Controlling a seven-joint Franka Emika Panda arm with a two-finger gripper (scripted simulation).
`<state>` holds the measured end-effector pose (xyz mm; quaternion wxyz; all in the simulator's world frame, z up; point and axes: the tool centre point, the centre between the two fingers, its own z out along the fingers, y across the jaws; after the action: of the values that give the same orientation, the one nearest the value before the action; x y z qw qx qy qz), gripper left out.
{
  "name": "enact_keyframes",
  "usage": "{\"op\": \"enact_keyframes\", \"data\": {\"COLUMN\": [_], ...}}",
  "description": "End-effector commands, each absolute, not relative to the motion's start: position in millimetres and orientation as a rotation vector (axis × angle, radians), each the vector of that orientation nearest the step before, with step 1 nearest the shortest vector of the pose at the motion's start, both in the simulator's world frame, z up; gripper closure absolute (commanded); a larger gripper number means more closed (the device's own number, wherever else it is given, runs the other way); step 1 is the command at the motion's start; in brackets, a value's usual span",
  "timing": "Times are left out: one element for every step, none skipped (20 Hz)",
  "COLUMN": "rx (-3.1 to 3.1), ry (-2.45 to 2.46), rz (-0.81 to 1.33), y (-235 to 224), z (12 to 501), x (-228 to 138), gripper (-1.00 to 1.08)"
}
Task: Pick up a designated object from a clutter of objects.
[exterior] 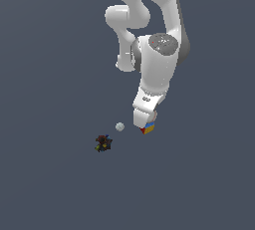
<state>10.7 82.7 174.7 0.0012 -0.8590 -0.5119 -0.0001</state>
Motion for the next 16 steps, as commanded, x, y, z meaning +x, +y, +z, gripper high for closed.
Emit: {"op": "enact_keyframes", "data": {"rx": [-2.695, -2.695, -2.695, -2.694, -2.694, -2.694, -2.694, -2.694, -2.694, -2.694, -2.695, -2.695, -2.695, -2.695, -2.695, -2.696], "ry": [-1.608, -1.608, -1.608, -1.608, -1.608, -1.608, -1.608, -1.608, -1.608, -1.608, -1.609, -1.609, -1.609, -1.609, -1.609, -1.609], "rz": [-0.004, -0.004, -0.004, -0.004, -0.004, -0.004, -0.004, -0.004, -0.004, -0.004, -0.003, -0.003, -0.003, -0.003, -0.003, -0.002], "y": [59.6, 50.3, 41.1, 31.9, 22.6, 13.3, 4.1, -5.1, -14.4, -23.4, -31.9, -40.1, -48.0, -55.5, -62.7, -69.6], "z": [197.6, 206.3, 215.0, 223.7, 232.4, 241.1, 249.7, 258.3, 266.9, 275.3, 283.3, 291.0, 298.3, 305.3, 312.0, 318.4], "x": [19.5, 23.1, 26.7, 30.3, 34.0, 37.6, 41.3, 45.0, 48.7, 52.4, 55.9, 59.3, 62.6, 65.8, 68.8, 71.8], "gripper": [1.08, 1.08, 1.08, 1.08, 1.08, 1.08, 1.08, 1.08, 1.08, 1.08, 1.08, 1.08, 1.08, 1.08, 1.08, 1.08]}}
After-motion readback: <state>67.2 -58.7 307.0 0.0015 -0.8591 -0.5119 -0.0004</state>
